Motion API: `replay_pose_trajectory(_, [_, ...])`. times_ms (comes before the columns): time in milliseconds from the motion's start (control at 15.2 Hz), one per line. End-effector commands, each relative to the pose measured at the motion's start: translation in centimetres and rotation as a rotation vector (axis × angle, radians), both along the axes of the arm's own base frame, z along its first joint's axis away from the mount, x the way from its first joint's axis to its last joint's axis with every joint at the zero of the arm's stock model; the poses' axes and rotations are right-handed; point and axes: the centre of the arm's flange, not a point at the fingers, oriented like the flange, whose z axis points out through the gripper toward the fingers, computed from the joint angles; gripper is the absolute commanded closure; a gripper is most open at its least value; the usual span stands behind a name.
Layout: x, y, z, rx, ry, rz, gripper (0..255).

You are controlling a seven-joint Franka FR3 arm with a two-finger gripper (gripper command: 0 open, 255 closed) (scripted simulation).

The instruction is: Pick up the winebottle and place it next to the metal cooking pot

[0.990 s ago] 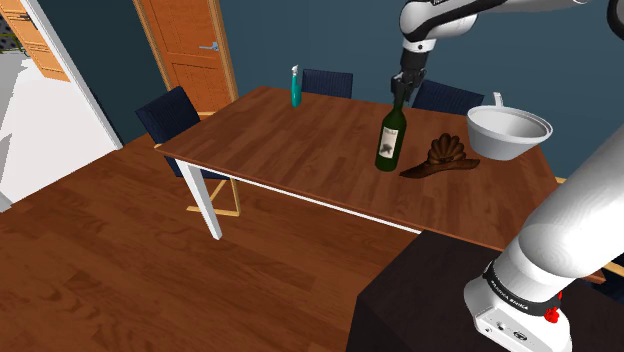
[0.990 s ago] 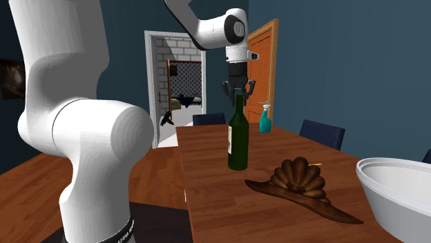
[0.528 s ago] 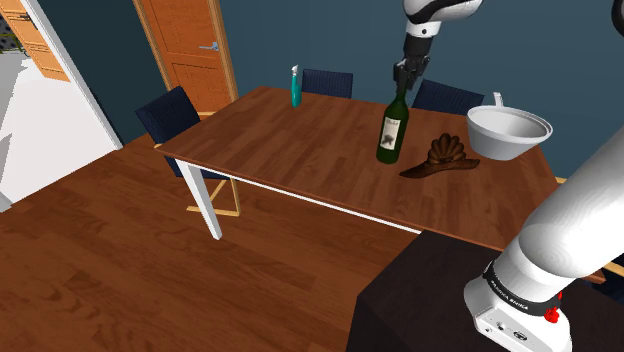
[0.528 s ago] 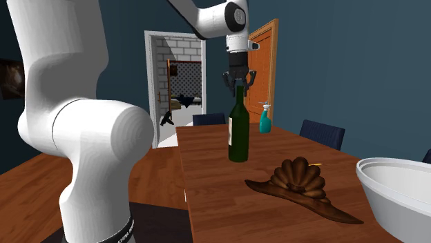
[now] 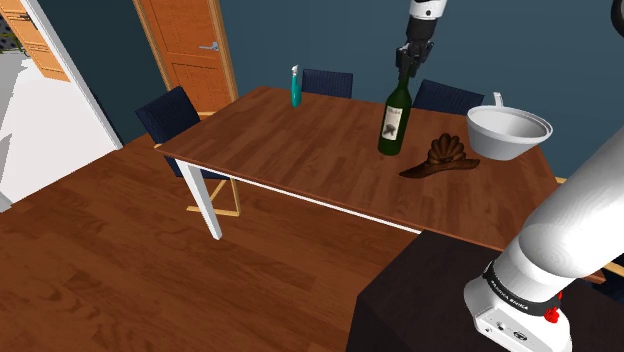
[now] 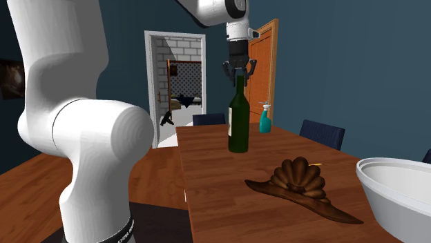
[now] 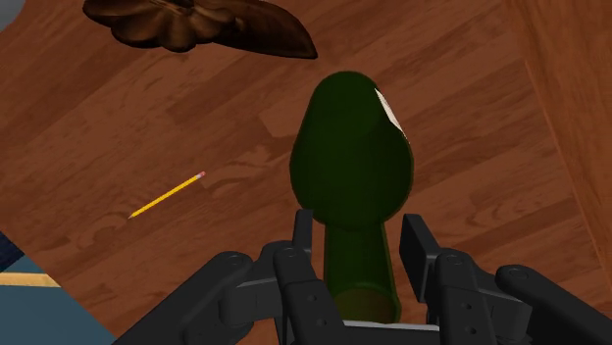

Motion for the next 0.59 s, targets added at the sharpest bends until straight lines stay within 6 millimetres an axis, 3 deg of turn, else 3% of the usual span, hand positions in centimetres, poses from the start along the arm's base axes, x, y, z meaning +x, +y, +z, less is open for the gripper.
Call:
replay_pose_trajectory(0, [-0.1, 0.0, 1.1, 0.0, 0.0, 0.0, 255])
replay_pose_trajectory(528, [-0.1, 0.0, 5.4, 0.0, 0.0, 0.0, 255])
